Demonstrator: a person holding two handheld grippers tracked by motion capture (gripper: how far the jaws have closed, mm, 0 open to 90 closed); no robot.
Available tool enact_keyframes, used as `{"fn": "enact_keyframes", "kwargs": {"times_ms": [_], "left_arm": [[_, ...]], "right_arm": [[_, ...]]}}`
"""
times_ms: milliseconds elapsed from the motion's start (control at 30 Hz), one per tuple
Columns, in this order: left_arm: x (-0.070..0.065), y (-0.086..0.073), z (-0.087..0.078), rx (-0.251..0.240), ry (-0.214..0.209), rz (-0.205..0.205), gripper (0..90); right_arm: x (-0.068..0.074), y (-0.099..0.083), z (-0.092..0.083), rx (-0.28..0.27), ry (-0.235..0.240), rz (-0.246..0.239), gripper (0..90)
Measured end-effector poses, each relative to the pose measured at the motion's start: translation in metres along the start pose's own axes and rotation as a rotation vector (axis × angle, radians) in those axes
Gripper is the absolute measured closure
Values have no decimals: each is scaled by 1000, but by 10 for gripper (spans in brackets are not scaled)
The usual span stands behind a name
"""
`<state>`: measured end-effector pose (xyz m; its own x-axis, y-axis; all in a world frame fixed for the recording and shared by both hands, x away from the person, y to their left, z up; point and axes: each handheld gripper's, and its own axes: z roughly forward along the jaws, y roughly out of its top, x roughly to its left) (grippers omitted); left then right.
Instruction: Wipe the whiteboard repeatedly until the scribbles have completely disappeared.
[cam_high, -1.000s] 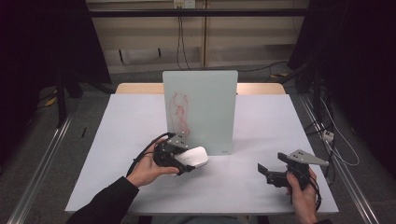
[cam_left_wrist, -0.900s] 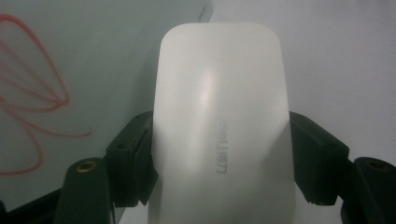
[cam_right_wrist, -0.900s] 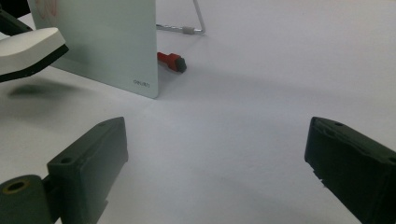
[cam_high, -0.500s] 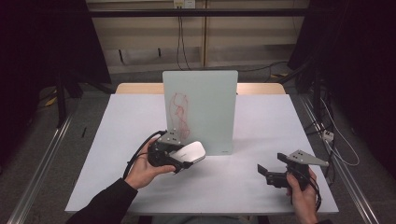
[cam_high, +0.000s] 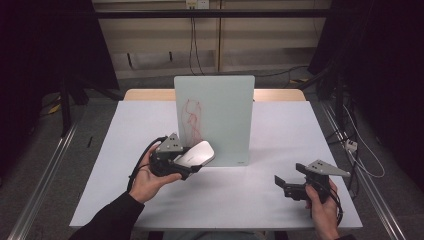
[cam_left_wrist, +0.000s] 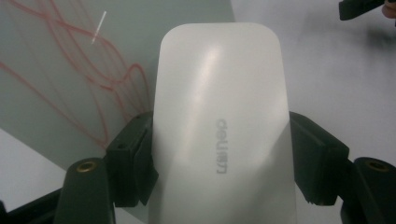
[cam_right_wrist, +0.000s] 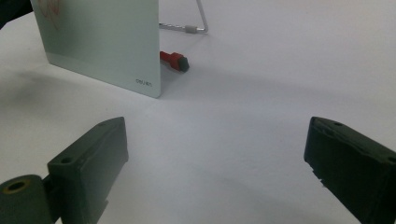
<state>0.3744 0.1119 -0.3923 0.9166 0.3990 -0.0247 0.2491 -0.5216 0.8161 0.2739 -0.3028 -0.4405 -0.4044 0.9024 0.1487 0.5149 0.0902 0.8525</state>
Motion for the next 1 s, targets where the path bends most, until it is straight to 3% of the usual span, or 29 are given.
{"fn": "enact_keyframes", "kwargs": {"times_ms": [200, 467, 700, 800, 900, 1000], "left_arm": [[-2, 4, -9, -43, 40, -20, 309], [-3, 16, -24, -98, 108, -4, 309], [-7, 26, -35, -148, 219, 62, 309], [-6, 29, -39, -167, 301, 97, 310], [-2, 34, -42, -181, 328, 99, 309], [1, 41, -43, -182, 358, 126, 309]], "right_arm": [[-1, -1, -3, -7, -2, 0, 60], [-2, -2, -4, -5, -1, -2, 61], [-1, -2, -4, -2, 0, -5, 61], [-1, -2, -4, -4, 0, -3, 60], [-1, -2, -4, -3, -3, 0, 60], [-1, -1, -3, -2, -2, -3, 61]]}}
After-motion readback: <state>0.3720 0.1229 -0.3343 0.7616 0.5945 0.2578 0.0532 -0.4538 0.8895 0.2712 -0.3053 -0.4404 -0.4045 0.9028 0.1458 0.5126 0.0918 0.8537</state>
